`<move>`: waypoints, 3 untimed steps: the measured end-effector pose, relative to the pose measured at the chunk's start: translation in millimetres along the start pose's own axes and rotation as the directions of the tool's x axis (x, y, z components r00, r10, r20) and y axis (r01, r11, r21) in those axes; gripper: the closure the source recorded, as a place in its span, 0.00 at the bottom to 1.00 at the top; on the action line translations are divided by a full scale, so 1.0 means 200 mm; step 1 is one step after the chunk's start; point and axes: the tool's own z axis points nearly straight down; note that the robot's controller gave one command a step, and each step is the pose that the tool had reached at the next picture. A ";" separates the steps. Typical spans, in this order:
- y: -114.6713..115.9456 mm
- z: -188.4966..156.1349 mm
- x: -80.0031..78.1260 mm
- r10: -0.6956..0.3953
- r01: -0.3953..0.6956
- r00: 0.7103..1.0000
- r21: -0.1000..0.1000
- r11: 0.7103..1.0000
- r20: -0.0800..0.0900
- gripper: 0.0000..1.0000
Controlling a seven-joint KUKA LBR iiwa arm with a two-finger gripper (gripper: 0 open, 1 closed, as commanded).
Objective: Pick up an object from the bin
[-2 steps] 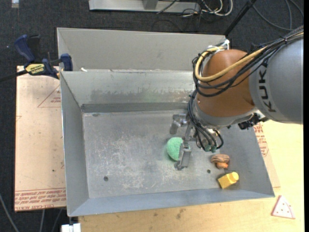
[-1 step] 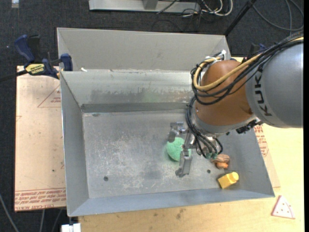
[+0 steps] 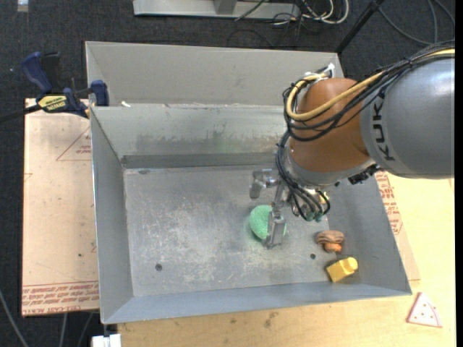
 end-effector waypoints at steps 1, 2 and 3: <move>-0.04 0.06 -0.01 0.065 -0.065 0.998 0.000 0.998 -0.001 0.00; -0.21 0.23 -0.11 0.102 -0.102 0.995 0.000 0.995 -0.003 1.00; -0.21 0.23 -0.11 0.102 -0.102 0.995 0.000 0.995 -0.003 0.00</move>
Offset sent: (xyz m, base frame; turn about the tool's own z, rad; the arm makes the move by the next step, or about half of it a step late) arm 0.0212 -0.0426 -0.0459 0.1008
